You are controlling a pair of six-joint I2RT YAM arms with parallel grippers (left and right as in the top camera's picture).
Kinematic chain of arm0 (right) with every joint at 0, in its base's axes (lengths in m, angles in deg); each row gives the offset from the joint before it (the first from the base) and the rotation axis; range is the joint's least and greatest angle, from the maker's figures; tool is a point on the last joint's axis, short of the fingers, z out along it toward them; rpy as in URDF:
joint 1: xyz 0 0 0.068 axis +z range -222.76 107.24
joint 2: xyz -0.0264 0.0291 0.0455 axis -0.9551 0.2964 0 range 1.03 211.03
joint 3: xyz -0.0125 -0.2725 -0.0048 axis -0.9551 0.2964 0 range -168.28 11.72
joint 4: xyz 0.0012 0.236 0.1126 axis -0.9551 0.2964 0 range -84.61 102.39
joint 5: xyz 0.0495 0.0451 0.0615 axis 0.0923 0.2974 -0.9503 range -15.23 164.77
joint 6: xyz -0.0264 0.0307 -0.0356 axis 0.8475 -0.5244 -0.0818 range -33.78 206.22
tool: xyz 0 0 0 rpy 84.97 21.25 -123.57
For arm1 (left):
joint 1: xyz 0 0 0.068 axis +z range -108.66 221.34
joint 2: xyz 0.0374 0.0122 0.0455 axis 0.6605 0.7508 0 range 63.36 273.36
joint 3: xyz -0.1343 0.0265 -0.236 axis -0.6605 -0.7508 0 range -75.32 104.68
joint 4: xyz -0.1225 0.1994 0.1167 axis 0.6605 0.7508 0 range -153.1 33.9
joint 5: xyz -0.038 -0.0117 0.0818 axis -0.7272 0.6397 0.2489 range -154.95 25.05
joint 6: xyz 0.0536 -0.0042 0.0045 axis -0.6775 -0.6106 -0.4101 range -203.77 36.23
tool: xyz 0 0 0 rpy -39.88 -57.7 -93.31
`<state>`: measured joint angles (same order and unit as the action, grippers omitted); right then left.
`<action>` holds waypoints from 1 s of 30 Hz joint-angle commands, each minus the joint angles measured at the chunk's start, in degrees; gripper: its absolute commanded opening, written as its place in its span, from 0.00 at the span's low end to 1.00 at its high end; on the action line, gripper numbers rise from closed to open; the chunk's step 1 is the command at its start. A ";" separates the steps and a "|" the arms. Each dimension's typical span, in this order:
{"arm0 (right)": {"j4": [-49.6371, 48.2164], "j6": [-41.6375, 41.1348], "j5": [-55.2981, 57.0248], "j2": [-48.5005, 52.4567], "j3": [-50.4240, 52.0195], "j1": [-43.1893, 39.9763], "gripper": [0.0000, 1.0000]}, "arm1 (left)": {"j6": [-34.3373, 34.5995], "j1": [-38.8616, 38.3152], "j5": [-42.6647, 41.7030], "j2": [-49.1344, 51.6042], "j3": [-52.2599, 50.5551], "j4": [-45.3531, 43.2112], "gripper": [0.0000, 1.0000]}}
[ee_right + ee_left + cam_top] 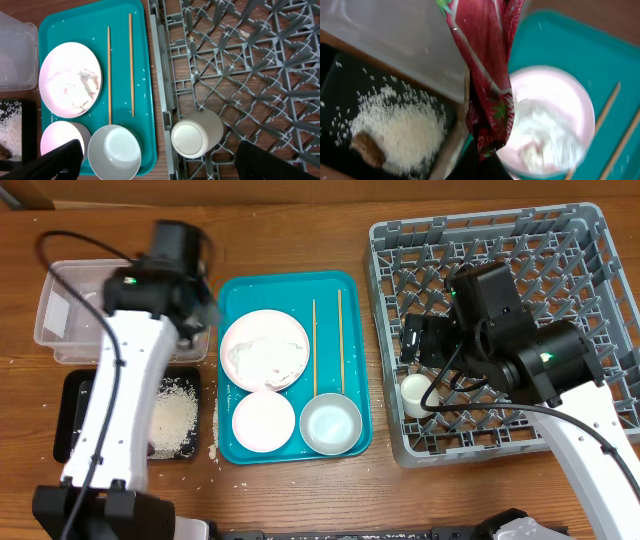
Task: Sort waste into correct bins and load items into the dishwasher
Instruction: 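Drop the wrapper and tissue into the clear plastic bin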
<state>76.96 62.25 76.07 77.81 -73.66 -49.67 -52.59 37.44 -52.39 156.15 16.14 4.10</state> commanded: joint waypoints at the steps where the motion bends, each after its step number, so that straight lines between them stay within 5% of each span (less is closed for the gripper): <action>1: -0.28 0.00 -0.13 -0.13 -0.83 0.13 1.00 | 0.55 5.14 1.40 3.61 -1.16 -3.96 0.21; 4: -0.26 0.00 -0.13 -0.13 -0.83 0.13 1.00 | -0.26 7.87 -0.68 6.69 -0.92 -6.86 0.48; 8: -0.26 0.00 -0.13 -0.13 -0.83 0.13 1.00 | -3.76 8.24 -11.41 6.82 0.79 -5.29 0.71; 16: -0.52 0.00 -0.13 -0.13 -0.83 0.13 1.00 | -8.46 -2.91 -12.85 6.62 0.83 -1.97 0.81; 20: -0.50 0.00 -0.13 -0.13 -0.83 0.13 1.00 | -11.50 -12.17 -5.97 9.68 -5.55 -7.85 0.99; 28: -0.31 0.00 -0.15 -0.13 -0.83 0.13 1.00 | -11.52 -14.86 -6.78 20.96 -9.35 -14.84 0.97; 30: -0.22 0.00 -0.15 -0.13 -0.83 0.13 1.00 | -11.52 -14.88 -6.86 22.91 -9.33 -14.97 0.79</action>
<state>76.94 62.27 76.07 77.81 -73.66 -49.69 -63.15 22.25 -59.56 176.41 7.31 -10.65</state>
